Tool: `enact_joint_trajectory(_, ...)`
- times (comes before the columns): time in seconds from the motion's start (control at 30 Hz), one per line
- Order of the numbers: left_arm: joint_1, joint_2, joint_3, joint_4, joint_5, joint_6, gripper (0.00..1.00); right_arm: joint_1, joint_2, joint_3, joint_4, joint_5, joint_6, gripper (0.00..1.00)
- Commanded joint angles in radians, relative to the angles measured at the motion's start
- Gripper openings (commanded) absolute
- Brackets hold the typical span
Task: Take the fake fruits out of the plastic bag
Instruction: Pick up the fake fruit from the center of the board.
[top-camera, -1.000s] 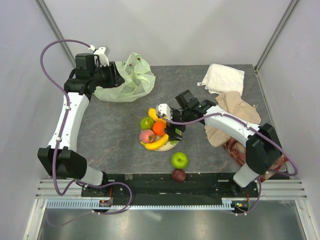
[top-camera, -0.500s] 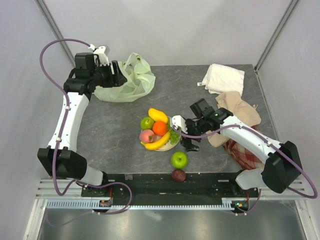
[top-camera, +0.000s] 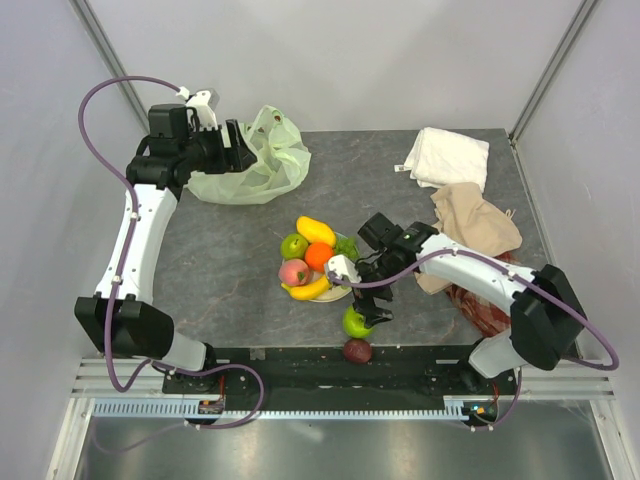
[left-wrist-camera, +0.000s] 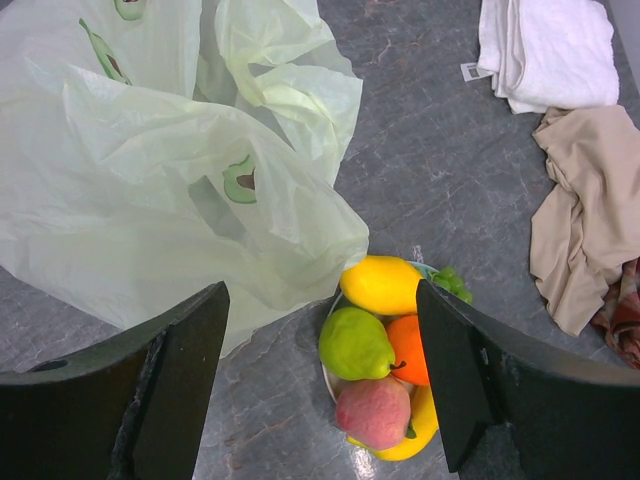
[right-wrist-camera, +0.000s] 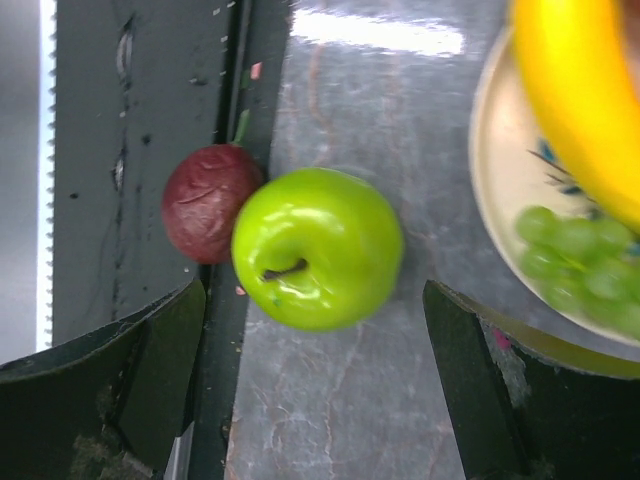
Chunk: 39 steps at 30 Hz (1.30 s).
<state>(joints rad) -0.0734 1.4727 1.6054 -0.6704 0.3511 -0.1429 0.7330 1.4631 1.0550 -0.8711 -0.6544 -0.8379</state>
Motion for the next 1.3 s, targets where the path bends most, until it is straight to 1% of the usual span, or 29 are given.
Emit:
enact_joint_trajectory(0.0, 0.006, -0.043, 0.002, 0.017, 0.034, 0.042, 0.83, 0.051, 0.048, 0.019, -0.045, -0.042, -0.069, 0.98)
enact_joint_trajectory(0.13, 0.006, -0.066, -0.016, 0.017, 0.035, 0.045, 0.83, 0.069, 0.071, -0.001, -0.003, -0.019, -0.058, 0.98)
enact_joint_trajectory(0.27, 0.009, -0.084, -0.027, 0.014, 0.037, 0.046, 0.83, 0.075, 0.065, -0.023, 0.093, 0.039, -0.027, 0.98)
enact_joint_trajectory(0.47, 0.017, -0.100, -0.036, 0.014, 0.046, 0.045, 0.83, 0.092, 0.074, -0.061, 0.106, 0.061, -0.078, 0.98)
enact_joint_trajectory(0.6, 0.023, -0.100, -0.033, 0.014, 0.046, 0.042, 0.83, 0.106, 0.088, -0.073, 0.104, 0.067, -0.079, 0.98)
enact_joint_trajectory(0.63, 0.024, -0.098, -0.033, 0.014, 0.049, 0.042, 0.83, 0.106, 0.089, -0.069, 0.107, 0.067, -0.073, 0.96)
enact_joint_trajectory(0.7, 0.027, -0.097, -0.033, 0.017, 0.049, 0.039, 0.83, 0.106, 0.094, -0.063, 0.119, 0.076, -0.063, 0.89)
enact_joint_trajectory(0.73, 0.027, -0.097, -0.035, 0.015, 0.052, 0.039, 0.83, 0.106, 0.097, -0.058, 0.122, 0.081, -0.058, 0.84)
enact_joint_trajectory(0.77, 0.029, -0.095, -0.035, 0.017, 0.054, 0.037, 0.83, 0.106, 0.098, -0.043, 0.124, 0.085, -0.049, 0.76)
enact_joint_trajectory(0.87, 0.030, -0.091, -0.033, 0.018, 0.057, 0.035, 0.83, 0.106, 0.089, 0.009, 0.126, 0.105, -0.020, 0.68)
enact_joint_trajectory(1.0, 0.030, -0.086, -0.030, 0.020, 0.063, 0.032, 0.83, 0.106, 0.074, 0.080, 0.144, 0.124, 0.005, 0.67)
enact_joint_trajectory(1.27, 0.034, -0.081, -0.027, 0.022, 0.063, 0.029, 0.83, 0.106, 0.134, 0.108, 0.240, 0.197, 0.017, 0.68)
